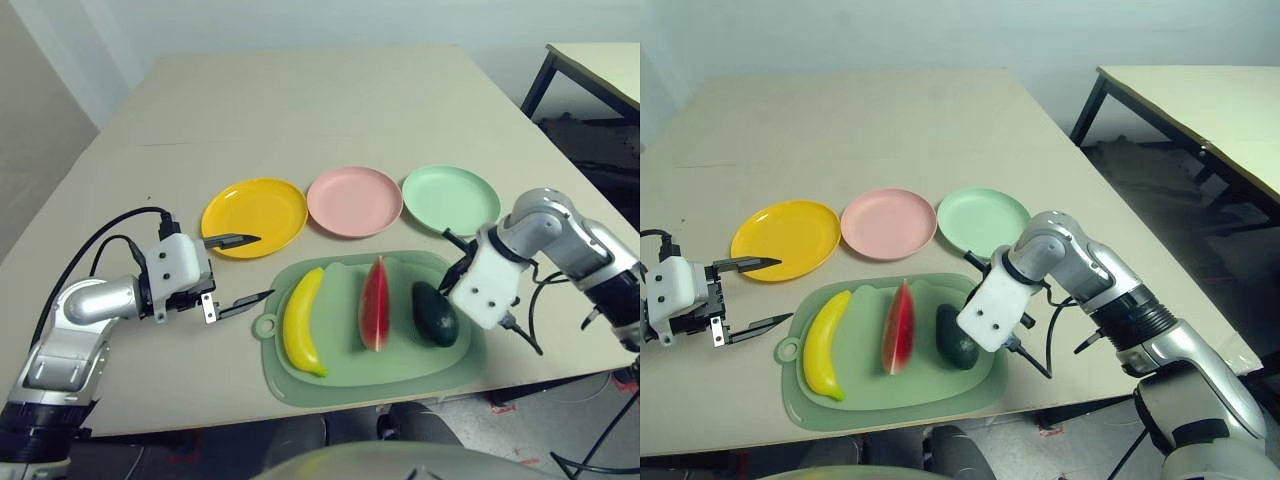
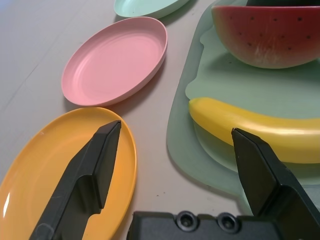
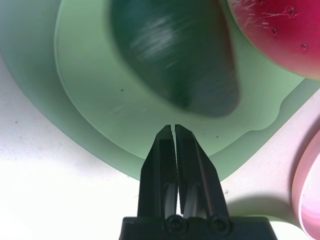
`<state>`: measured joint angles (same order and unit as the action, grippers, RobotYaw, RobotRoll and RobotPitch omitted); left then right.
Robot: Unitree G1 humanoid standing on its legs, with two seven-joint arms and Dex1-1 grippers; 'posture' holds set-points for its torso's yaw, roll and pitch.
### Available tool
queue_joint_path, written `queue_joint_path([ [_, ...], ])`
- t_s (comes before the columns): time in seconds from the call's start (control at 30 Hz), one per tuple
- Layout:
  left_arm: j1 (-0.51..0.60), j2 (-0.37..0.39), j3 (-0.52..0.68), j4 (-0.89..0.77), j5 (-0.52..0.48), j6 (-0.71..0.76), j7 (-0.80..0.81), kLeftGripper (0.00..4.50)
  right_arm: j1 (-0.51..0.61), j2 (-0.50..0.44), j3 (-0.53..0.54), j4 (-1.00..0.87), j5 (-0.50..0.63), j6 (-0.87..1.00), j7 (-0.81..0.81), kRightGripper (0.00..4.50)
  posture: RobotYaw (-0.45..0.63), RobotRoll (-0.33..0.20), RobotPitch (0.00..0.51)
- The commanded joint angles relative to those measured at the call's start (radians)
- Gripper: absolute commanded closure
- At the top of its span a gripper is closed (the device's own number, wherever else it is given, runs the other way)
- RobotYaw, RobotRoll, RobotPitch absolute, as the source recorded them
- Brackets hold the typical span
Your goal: Place the fruits into color-matched plates.
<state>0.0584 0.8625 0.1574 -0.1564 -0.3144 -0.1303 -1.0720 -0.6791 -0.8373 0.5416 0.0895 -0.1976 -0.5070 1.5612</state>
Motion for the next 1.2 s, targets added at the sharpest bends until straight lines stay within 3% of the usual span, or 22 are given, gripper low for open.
queue_joint_path([
  [0.03, -0.008, 0.003, -0.004, 0.0, 0.013, -0.005, 0.0, 0.0, 0.001, -0.008, 0.002, -0.008, 0.005, 0.006, 0.007, 4.45, 0.08, 0.0, 0.022],
  [0.27, -0.013, -0.002, -0.008, 0.004, 0.018, -0.009, 0.002, 0.0, -0.041, -0.024, -0.006, 0.036, -0.003, -0.03, 0.018, 4.3, 0.08, 0.0, 0.019],
  [0.33, -0.014, -0.002, -0.009, 0.005, 0.019, -0.009, 0.001, 0.0, -0.058, -0.035, -0.009, 0.044, 0.009, -0.05, 0.029, 3.85, 0.08, 0.0, 0.019],
  [0.7, -0.023, -0.003, -0.019, 0.015, 0.023, -0.011, -0.003, 0.0, -0.101, -0.023, 0.006, -0.153, 0.167, 0.012, 0.053, 0.04, 0.08, 0.0, 0.017],
  [1.2, -0.028, 0.002, -0.021, 0.022, 0.026, -0.013, -0.006, 0.0, -0.067, 0.03, 0.046, -0.138, 0.128, -0.022, 0.043, 0.04, 0.09, 0.0, 0.026],
])
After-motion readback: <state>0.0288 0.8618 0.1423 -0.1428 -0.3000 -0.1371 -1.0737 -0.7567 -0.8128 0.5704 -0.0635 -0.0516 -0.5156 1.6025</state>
